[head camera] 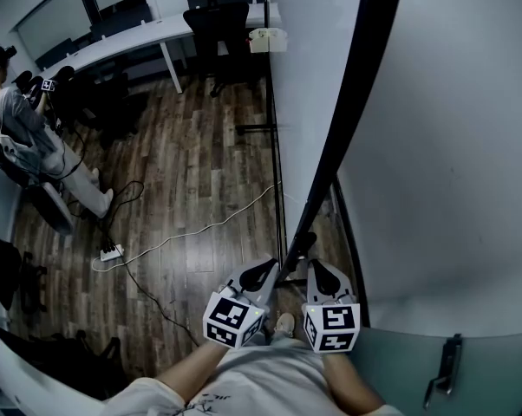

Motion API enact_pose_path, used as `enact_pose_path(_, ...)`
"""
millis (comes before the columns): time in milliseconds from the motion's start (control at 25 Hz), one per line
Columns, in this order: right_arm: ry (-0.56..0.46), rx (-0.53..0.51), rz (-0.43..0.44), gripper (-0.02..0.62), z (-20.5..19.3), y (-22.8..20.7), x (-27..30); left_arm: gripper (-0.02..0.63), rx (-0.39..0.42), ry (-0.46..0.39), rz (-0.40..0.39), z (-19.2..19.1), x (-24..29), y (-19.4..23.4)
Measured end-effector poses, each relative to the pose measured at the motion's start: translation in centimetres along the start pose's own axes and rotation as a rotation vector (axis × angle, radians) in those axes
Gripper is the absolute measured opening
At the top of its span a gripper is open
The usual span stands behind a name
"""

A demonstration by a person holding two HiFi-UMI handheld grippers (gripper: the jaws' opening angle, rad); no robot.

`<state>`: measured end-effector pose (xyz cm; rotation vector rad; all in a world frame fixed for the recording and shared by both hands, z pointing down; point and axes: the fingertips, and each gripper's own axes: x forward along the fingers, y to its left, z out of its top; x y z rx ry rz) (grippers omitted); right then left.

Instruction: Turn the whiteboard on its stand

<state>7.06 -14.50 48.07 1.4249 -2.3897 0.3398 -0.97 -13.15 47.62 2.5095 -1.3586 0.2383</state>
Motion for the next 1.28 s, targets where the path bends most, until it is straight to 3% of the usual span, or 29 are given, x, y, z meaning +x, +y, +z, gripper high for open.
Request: enact_pose_path(1280, -0.006, -0.044, 0.02, 0.006, 0.31, 0.14, -0.13, 0.011, -0.009, -0.021, 0.007, 0.63, -0.86, 0.16)
